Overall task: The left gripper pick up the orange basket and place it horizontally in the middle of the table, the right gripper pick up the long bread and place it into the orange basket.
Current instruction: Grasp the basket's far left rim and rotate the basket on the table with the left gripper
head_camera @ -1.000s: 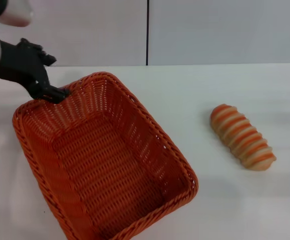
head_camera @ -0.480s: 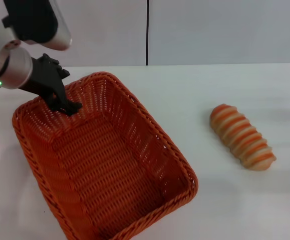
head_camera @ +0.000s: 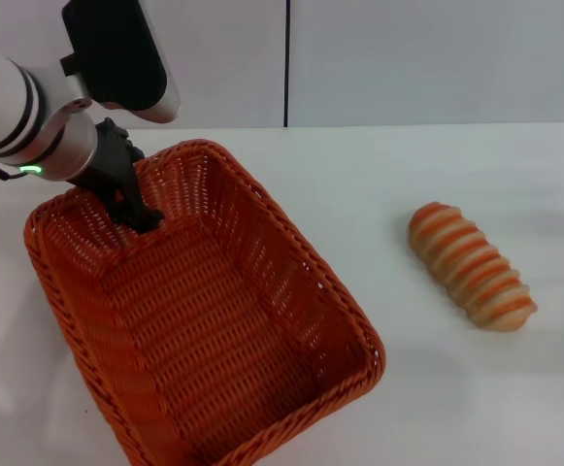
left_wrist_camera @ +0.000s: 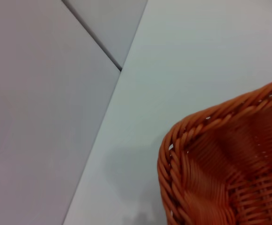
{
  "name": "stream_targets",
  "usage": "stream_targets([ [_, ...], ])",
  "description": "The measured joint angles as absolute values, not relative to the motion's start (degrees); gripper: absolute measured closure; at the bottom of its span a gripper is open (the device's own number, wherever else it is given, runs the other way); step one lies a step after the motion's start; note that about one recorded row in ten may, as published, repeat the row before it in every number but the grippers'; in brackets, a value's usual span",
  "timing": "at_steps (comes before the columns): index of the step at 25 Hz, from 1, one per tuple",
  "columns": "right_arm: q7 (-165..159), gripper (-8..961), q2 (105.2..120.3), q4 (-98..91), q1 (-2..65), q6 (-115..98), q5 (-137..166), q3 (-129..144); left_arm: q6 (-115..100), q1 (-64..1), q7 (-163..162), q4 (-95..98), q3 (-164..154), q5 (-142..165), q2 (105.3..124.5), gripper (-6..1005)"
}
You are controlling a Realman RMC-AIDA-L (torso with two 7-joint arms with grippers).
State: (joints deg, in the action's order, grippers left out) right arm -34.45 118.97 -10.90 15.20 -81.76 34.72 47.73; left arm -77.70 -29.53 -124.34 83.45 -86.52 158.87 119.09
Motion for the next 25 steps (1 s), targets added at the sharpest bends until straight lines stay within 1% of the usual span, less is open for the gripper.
stream_targets([
  [1,-34.5,304,118.94,-10.9,15.2,-81.8,34.7,47.7,-77.7,-29.5,-124.3,83.4,-86.5,158.9,119.09,210],
  [2,-34.5,304,118.93,-10.9,15.1,-81.8,34.7,47.7,-78.1,-31.4,-125.0,81.5,-86.5,159.9,119.09,210],
  [5,-34.5,304,118.91,-10.9,15.1,-81.8,34.7,47.7,-79.9,-33.7,-126.2,79.8,-87.2,162.7,119.09,213],
  [14,-34.5,304,118.80,-11.3,15.2,-81.8,34.7,47.5,-82.7,-35.3,-126.8,79.7,-88.3,165.5,119.09,220],
  [25,-34.5,304,118.60,-12.3,15.4,-81.8,34.6,47.1,-84.4,-37.3,-128.1,78.9,-88.4,165.5,119.09,477],
])
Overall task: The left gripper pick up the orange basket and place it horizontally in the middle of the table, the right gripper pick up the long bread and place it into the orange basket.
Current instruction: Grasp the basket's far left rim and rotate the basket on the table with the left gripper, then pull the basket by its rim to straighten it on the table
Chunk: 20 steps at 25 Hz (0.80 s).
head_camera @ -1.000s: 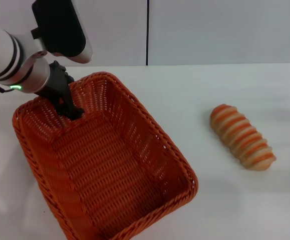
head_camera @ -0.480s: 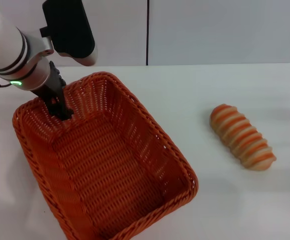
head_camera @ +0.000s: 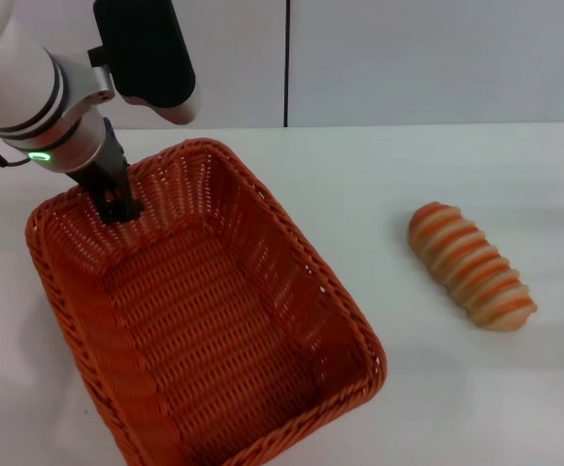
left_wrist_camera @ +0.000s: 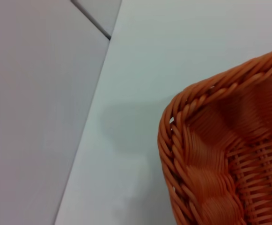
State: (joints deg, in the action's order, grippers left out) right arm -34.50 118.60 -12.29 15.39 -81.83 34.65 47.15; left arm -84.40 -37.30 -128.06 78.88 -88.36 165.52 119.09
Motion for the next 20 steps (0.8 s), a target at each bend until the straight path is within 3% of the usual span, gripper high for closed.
stream_targets([
  [4,-35.6,304,118.57,-13.4,15.4,-81.8,34.6,47.2,-85.1,-37.9,-129.7,78.9,-89.2,165.5,119.09,596],
  [10,-38.6,305,118.03,-16.7,15.3,-81.3,34.7,47.3,-84.6,-39.0,-139.4,79.4,-86.5,164.9,119.09,645],
  [16,-43.0,305,114.31,-17.8,16.7,-79.9,34.9,47.3,-85.2,-39.6,-154.4,78.8,-83.0,164.5,119.08,656],
  [20,-43.3,305,113.36,-19.9,17.2,-79.3,34.9,47.3,-85.2,-39.3,-157.0,79.0,-82.5,164.4,119.05,673],
])
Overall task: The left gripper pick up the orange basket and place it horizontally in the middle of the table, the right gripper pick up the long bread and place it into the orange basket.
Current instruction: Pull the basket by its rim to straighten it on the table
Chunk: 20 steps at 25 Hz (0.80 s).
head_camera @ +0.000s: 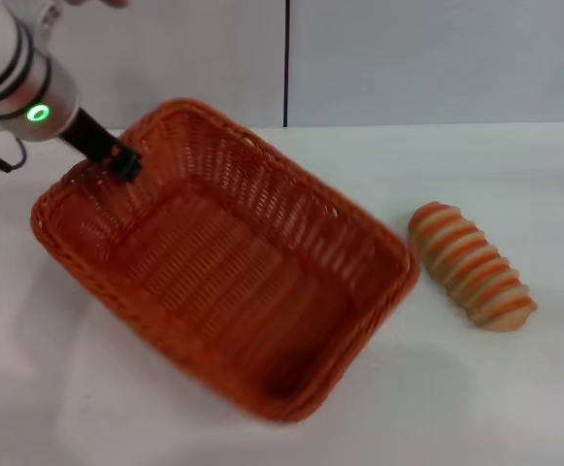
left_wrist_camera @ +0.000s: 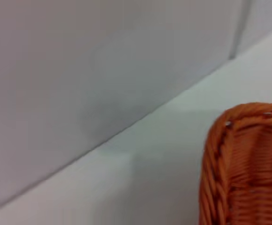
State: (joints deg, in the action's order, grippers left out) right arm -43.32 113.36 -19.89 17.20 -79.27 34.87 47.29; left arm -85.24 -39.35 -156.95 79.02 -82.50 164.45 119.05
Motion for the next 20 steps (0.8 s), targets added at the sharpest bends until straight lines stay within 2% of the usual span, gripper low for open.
stream_targets([
  [5,-45.6,305,113.10,-26.8,17.8,-75.3,39.7,47.6,-87.0,-36.7,-164.6,80.1,-74.9,164.0,119.01,713],
  [11,-50.3,305,111.84,-29.6,21.1,-72.2,47.1,47.6,-89.2,-35.0,-164.9,81.0,-71.7,162.5,119.07,784],
  [15,-50.4,305,111.77,-29.5,21.9,-72.1,47.5,47.8,-90.1,-33.4,-164.9,82.6,-71.5,162.2,119.09,832],
  [20,-50.4,305,112.09,-29.7,22.3,-72.2,47.5,47.4,-93.4,-30.6,-165.0,85.5,-72.3,162.1,119.09,832],
])
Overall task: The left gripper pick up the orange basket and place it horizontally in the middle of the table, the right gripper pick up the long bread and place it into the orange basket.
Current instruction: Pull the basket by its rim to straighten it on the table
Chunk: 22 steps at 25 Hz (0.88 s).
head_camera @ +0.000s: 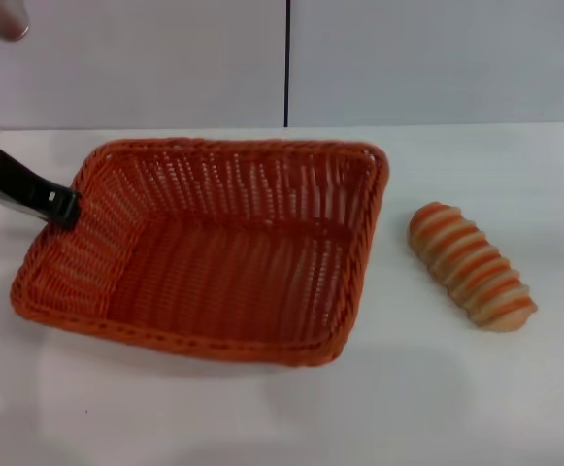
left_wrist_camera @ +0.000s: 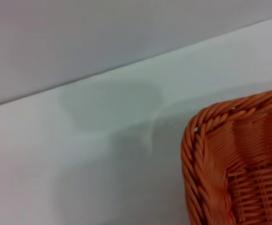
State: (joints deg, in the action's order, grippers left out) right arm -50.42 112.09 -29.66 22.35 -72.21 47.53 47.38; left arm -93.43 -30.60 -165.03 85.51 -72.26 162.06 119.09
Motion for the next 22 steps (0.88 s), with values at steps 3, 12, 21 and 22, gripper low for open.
stream_targets([
  [3,-50.4,305,112.30,-30.0,22.4,-72.3,47.5,47.4,-95.0,-29.7,-165.0,88.6,-72.4,162.0,119.08,832],
  [12,-50.9,305,113.30,-31.4,22.2,-73.2,47.6,48.2,-96.6,-28.5,-165.1,92.7,-72.0,162.0,119.03,833],
  [21,-51.0,305,113.49,-31.4,22.4,-73.5,47.6,48.4,-98.2,-24.9,-165.1,94.4,-72.0,160.9,118.79,833],
  [22,-51.0,305,113.49,-31.4,22.4,-73.5,47.6,48.4,-98.2,-24.9,-165.1,94.4,-72.0,160.9,118.79,833],
])
